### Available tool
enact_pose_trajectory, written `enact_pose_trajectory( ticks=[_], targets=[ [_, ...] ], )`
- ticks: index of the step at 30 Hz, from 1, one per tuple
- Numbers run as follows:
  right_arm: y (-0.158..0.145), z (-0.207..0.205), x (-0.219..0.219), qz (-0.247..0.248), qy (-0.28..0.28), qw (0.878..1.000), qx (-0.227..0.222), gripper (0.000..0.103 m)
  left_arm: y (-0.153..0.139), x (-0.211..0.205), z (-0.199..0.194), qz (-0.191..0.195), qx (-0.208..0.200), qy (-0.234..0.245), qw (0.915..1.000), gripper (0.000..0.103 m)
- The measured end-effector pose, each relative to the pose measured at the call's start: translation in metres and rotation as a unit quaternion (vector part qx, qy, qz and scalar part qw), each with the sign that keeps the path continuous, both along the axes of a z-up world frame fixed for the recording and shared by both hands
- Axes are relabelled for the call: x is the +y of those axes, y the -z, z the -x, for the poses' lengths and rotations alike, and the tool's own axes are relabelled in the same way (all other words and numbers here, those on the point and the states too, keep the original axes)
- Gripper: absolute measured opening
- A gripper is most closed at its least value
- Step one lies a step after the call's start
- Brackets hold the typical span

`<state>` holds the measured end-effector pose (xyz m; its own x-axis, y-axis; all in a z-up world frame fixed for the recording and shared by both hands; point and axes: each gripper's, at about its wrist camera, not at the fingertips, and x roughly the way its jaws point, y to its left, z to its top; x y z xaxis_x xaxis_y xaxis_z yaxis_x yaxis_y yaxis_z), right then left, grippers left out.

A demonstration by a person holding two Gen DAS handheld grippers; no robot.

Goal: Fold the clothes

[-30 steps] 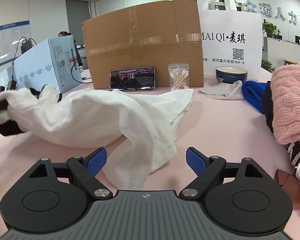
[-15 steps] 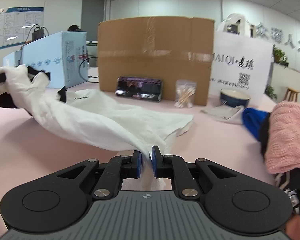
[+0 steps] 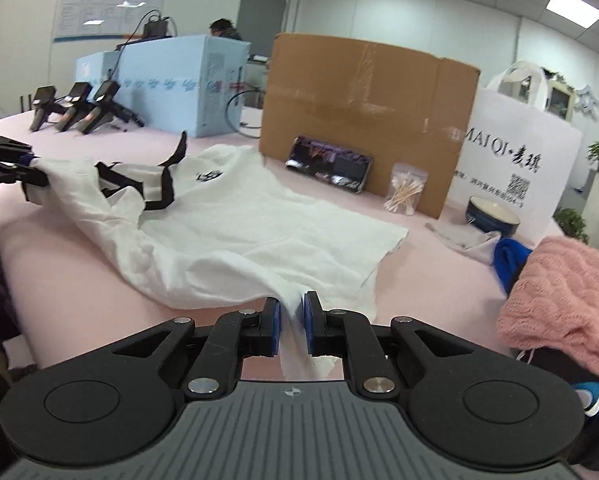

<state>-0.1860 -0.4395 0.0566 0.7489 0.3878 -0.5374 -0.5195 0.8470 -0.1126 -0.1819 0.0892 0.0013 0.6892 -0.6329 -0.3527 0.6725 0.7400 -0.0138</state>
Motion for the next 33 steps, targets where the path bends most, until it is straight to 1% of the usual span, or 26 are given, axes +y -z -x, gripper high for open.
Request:
enact_pose_trajectory(
  ticks=[2, 3, 4, 5, 6, 8, 9, 10, 11, 12, 14, 16, 19, 20, 24, 28, 30, 31, 32, 33],
  targets=[
    [0.006, 0.004, -0.007, -0.010, -0.012, 1.000, 0.021, 0.056, 0.004, 0.003, 0.001, 0.001, 0.005, 0.010, 0.9999, 0.033],
    [0.007, 0.005, -0.008, -0.015, -0.017, 0.999, 0.027, 0.063, 0.003, 0.006, 0.002, 0.012, 0.006, 0.018, 0.9997, 0.044],
    [0.009, 0.017, -0.001, -0.025, -0.028, 0.999, 0.035, 0.067, 0.001, 0.010, 0.005, 0.025, 0.001, 0.026, 0.9993, 0.058],
    [0.010, 0.024, 0.001, -0.034, -0.038, 0.998, 0.037, 0.068, 0.000, 0.012, 0.006, 0.032, -0.005, 0.029, 0.9991, 0.063],
    [0.008, 0.027, 0.000, -0.043, -0.047, 0.997, 0.032, 0.069, -0.006, 0.021, 0.010, 0.050, -0.024, 0.034, 0.9979, 0.068],
    [0.000, 0.031, -0.004, -0.071, -0.062, 0.995, 0.010, 0.079, -0.015, 0.030, 0.009, 0.081, -0.046, 0.022, 0.9954, 0.068],
    [-0.004, 0.031, -0.007, -0.084, -0.064, 0.994, -0.003, 0.080, -0.019, 0.034, 0.008, 0.096, -0.057, 0.015, 0.9936, 0.069],
    [-0.009, 0.030, -0.009, -0.096, -0.065, 0.993, -0.016, 0.081, -0.026, 0.038, 0.002, 0.110, -0.069, -0.006, 0.9915, 0.072],
    [-0.014, 0.028, -0.012, -0.108, -0.065, 0.992, -0.029, 0.082, -0.029, 0.039, -0.005, 0.112, -0.076, -0.034, 0.9901, 0.075],
    [-0.019, 0.023, -0.013, -0.114, -0.051, 0.991, -0.041, 0.083, -0.032, 0.041, -0.013, 0.114, -0.082, -0.063, 0.9880, 0.077],
    [-0.027, 0.008, -0.015, -0.120, -0.014, 0.991, -0.060, 0.085, -0.036, 0.040, -0.031, 0.097, -0.090, -0.112, 0.9848, 0.078],
    [-0.032, -0.011, -0.018, -0.128, 0.021, 0.989, -0.071, 0.085, -0.040, 0.034, -0.054, 0.074, -0.092, -0.145, 0.9824, 0.078],
    [-0.037, -0.042, -0.020, -0.137, 0.065, 0.985, -0.078, 0.085, -0.048, 0.027, -0.083, 0.061, -0.082, -0.173, 0.9795, 0.078],
    [-0.038, -0.053, -0.020, -0.137, 0.076, 0.985, -0.078, 0.085, -0.052, 0.021, -0.101, 0.060, -0.079, -0.185, 0.9778, 0.078],
    [-0.041, -0.100, -0.024, -0.137, 0.118, 0.981, -0.074, 0.085, -0.063, 0.009, -0.149, 0.062, -0.057, -0.190, 0.9782, 0.079],
    [-0.035, -0.152, -0.029, -0.146, 0.147, 0.977, -0.050, 0.085, -0.070, -0.005, -0.204, 0.070, -0.017, -0.202, 0.9767, 0.078],
    [-0.030, -0.177, -0.028, -0.145, 0.156, 0.977, -0.035, 0.085, -0.067, -0.015, -0.242, 0.083, 0.019, -0.198, 0.9766, 0.078],
    [-0.026, -0.189, -0.026, -0.140, 0.160, 0.977, -0.028, 0.085, -0.066, -0.017, -0.248, 0.085, 0.027, -0.198, 0.9761, 0.078],
    [-0.022, -0.199, -0.026, -0.138, 0.163, 0.977, -0.020, 0.084, -0.060, -0.023, -0.270, 0.090, 0.045, -0.207, 0.9732, 0.078],
    [-0.018, -0.208, -0.026, -0.137, 0.165, 0.977, -0.012, 0.084, -0.056, -0.027, -0.281, 0.088, 0.053, -0.211, 0.9721, 0.078]
  ],
)
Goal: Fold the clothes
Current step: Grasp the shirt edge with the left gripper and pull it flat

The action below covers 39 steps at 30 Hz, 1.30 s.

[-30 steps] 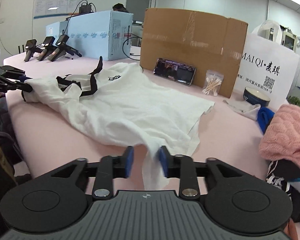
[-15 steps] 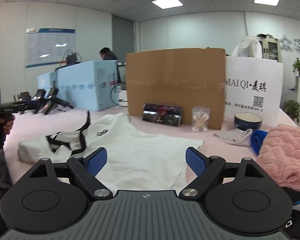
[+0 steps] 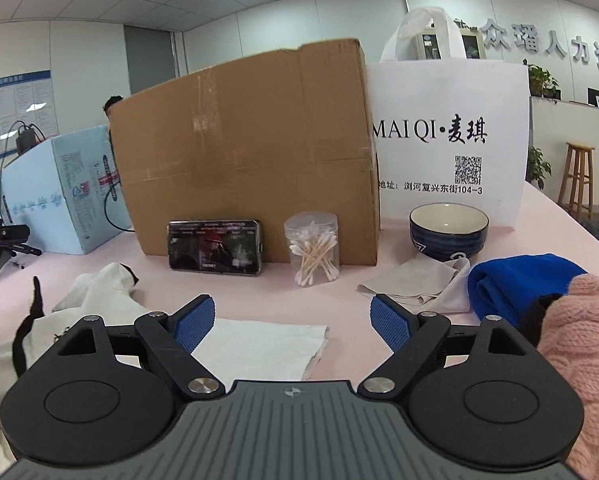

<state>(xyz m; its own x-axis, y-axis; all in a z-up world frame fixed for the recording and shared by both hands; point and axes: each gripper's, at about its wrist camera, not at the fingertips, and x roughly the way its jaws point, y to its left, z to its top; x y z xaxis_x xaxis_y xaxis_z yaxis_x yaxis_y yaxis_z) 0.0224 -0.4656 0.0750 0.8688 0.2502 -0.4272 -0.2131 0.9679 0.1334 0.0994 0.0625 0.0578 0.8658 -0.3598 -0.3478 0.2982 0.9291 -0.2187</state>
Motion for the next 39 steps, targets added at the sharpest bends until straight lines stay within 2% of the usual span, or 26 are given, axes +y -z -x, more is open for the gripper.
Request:
enact_pose_trajectory(
  ticks=[4, 6, 9, 12, 14, 17, 18, 19, 21, 22, 23, 25, 26, 28, 29, 30, 32, 33, 36, 37, 39],
  targets=[
    [0.025, -0.033, -0.006, -0.010, 0.009, 0.999, 0.035, 0.081, 0.026, -0.016, -0.047, -0.004, 0.056, 0.008, 0.9984, 0.078],
    [0.036, -0.046, -0.009, -0.017, 0.008, 0.999, 0.050, 0.079, 0.046, -0.026, -0.071, -0.008, 0.100, 0.014, 0.9949, 0.078],
    [0.053, -0.061, -0.009, -0.022, 0.003, 0.997, 0.070, 0.078, 0.067, -0.038, -0.082, -0.006, 0.135, 0.051, 0.9895, 0.078],
    [0.064, -0.069, -0.001, -0.004, -0.012, 0.997, 0.082, 0.073, 0.077, -0.045, -0.080, -0.004, 0.143, 0.093, 0.9854, 0.076],
    [0.065, -0.070, 0.004, 0.007, -0.024, 0.996, 0.083, 0.069, 0.080, -0.053, -0.072, -0.039, 0.121, 0.101, 0.9868, 0.064],
    [0.067, -0.072, 0.014, 0.031, -0.041, 0.995, 0.086, 0.063, 0.082, -0.063, -0.064, -0.069, 0.098, 0.120, 0.9855, 0.040],
    [0.066, -0.072, 0.018, 0.041, -0.043, 0.995, 0.084, 0.060, 0.082, -0.063, -0.064, -0.073, 0.092, 0.124, 0.9854, 0.025],
    [0.066, -0.070, 0.022, 0.050, -0.046, 0.995, 0.079, 0.049, 0.081, -0.064, -0.062, -0.077, 0.079, 0.125, 0.9860, 0.019],
    [0.065, -0.069, 0.025, 0.058, -0.054, 0.994, 0.073, 0.044, 0.066, -0.068, -0.035, -0.118, -0.022, 0.130, 0.9841, 0.019],
    [0.064, -0.069, 0.026, 0.062, -0.054, 0.994, 0.071, 0.041, 0.062, -0.069, -0.030, -0.129, -0.043, 0.134, 0.9817, 0.019],
    [0.064, -0.069, 0.027, 0.065, -0.055, 0.994, 0.070, 0.039, 0.055, -0.072, -0.016, -0.148, -0.080, 0.149, 0.9744, 0.019],
    [0.064, -0.069, 0.028, 0.067, -0.058, 0.994, 0.068, 0.039, 0.044, -0.078, 0.013, -0.173, -0.129, 0.228, 0.9495, 0.023],
    [0.064, -0.068, 0.029, 0.068, -0.059, 0.994, 0.067, 0.039, 0.044, -0.082, 0.021, -0.186, -0.133, 0.260, 0.9380, 0.030],
    [0.063, -0.068, 0.029, 0.067, -0.062, 0.994, 0.066, 0.039, 0.044, -0.088, 0.033, -0.207, -0.139, 0.315, 0.9158, 0.069],
    [0.063, -0.068, 0.028, 0.067, -0.063, 0.994, 0.065, 0.039, 0.046, -0.090, 0.039, -0.207, -0.132, 0.353, 0.9028, 0.075],
    [0.062, -0.068, 0.028, 0.066, -0.064, 0.994, 0.064, 0.039, 0.045, -0.093, 0.044, -0.201, -0.115, 0.401, 0.8862, 0.079],
    [0.062, -0.068, 0.028, 0.065, -0.065, 0.994, 0.063, 0.039, 0.042, -0.094, 0.053, -0.190, -0.114, 0.441, 0.8696, 0.078],
    [0.062, -0.068, 0.028, 0.066, -0.065, 0.994, 0.063, 0.039, 0.042, -0.094, 0.056, -0.186, -0.114, 0.451, 0.8657, 0.078],
    [0.062, -0.068, 0.029, 0.066, -0.066, 0.994, 0.063, 0.039, 0.039, -0.090, 0.061, -0.173, -0.128, 0.448, 0.8677, 0.078],
    [0.062, -0.068, 0.029, 0.067, -0.066, 0.994, 0.063, 0.039, 0.039, -0.090, 0.059, -0.169, -0.132, 0.431, 0.8765, 0.078],
    [0.062, -0.067, 0.029, 0.068, -0.065, 0.994, 0.063, 0.039, 0.036, -0.084, 0.048, -0.143, -0.133, 0.371, 0.9079, 0.077]
  ],
)
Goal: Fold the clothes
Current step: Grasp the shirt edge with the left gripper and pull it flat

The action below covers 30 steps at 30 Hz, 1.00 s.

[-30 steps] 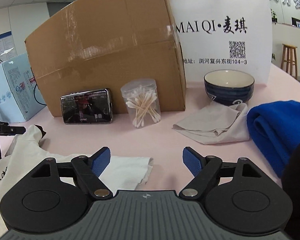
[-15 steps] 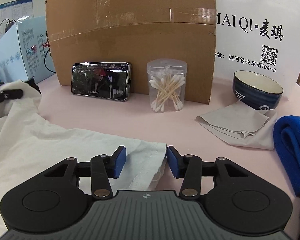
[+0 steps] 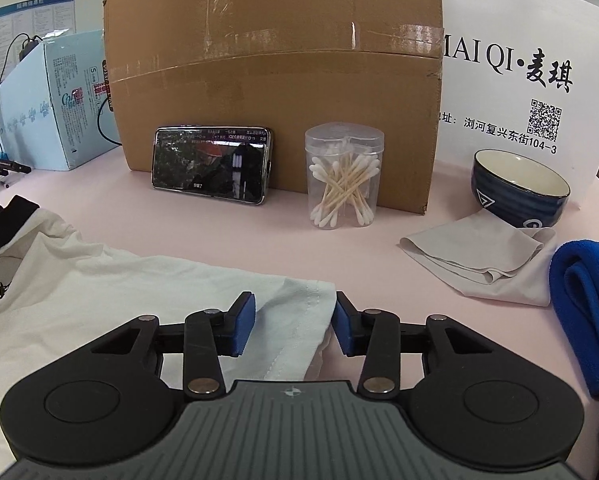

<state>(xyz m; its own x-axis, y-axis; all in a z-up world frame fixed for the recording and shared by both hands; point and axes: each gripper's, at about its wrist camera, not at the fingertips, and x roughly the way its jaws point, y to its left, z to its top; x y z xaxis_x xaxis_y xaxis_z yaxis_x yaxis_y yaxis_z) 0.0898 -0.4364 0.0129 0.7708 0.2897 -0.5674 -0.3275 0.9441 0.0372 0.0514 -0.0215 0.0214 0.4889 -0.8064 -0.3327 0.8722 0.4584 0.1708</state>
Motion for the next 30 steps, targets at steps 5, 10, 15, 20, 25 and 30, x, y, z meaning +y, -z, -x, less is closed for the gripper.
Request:
enact_pose_trajectory(
  ticks=[5, 10, 15, 20, 25, 30],
  targets=[
    [0.000, 0.000, -0.001, -0.002, 0.003, 1.000, 0.002, 0.039, -0.004, 0.013, -0.026, 0.034, 0.013, -0.130, 0.9908, 0.070],
    [0.001, -0.001, -0.001, -0.001, 0.004, 1.000, 0.005, 0.039, 0.009, 0.014, -0.049, -0.029, 0.062, -0.191, 0.9792, 0.058],
    [0.003, -0.004, -0.003, -0.009, 0.004, 1.000, 0.014, 0.039, 0.030, 0.006, -0.061, -0.065, 0.108, -0.180, 0.9756, 0.047],
    [0.003, -0.007, -0.008, -0.027, 0.007, 0.999, 0.019, 0.040, 0.035, 0.007, -0.063, -0.060, 0.123, -0.182, 0.9737, 0.042],
    [0.002, -0.010, -0.013, -0.047, 0.008, 0.999, 0.024, 0.040, 0.025, 0.001, -0.062, -0.043, 0.103, -0.202, 0.9730, 0.017],
    [-0.002, -0.006, -0.003, -0.021, 0.010, 1.000, 0.006, 0.015, 0.018, 0.000, -0.067, -0.050, 0.061, -0.257, 0.9632, 0.011]
  ],
)
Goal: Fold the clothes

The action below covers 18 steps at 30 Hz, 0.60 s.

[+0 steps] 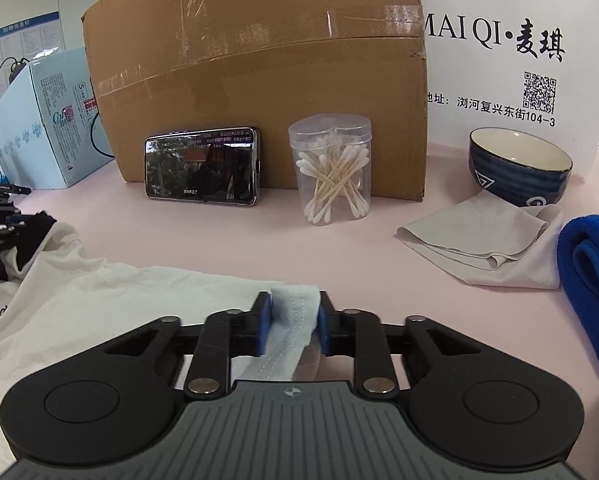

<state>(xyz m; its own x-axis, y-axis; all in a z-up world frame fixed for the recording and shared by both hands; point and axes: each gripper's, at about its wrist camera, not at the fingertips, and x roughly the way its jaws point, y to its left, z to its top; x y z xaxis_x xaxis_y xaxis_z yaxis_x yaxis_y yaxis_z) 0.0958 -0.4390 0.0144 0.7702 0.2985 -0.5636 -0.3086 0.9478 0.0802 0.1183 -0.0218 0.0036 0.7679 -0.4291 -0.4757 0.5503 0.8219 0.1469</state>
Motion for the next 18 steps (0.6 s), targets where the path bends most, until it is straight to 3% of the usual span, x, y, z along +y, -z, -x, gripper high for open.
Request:
enact_pose_trajectory(
  ticks=[6, 8, 14, 18],
  targets=[
    [-0.014, 0.007, 0.024, 0.059, 0.008, 0.996, -0.062, 0.013, -0.023, -0.003, -0.010, -0.043, -0.096, -0.063, 0.9925, 0.010],
    [-0.017, 0.003, 0.026, 0.067, 0.013, 0.995, -0.072, 0.013, -0.025, -0.005, -0.019, -0.050, -0.109, -0.074, 0.9901, 0.010],
    [-0.009, -0.014, 0.023, 0.082, 0.026, 0.994, -0.062, 0.013, -0.010, -0.005, -0.059, -0.054, -0.098, -0.106, 0.9880, 0.009],
    [0.002, -0.023, 0.018, 0.083, 0.030, 0.996, -0.033, 0.014, 0.007, 0.003, -0.094, -0.055, -0.068, -0.159, 0.9833, 0.011]
  ],
)
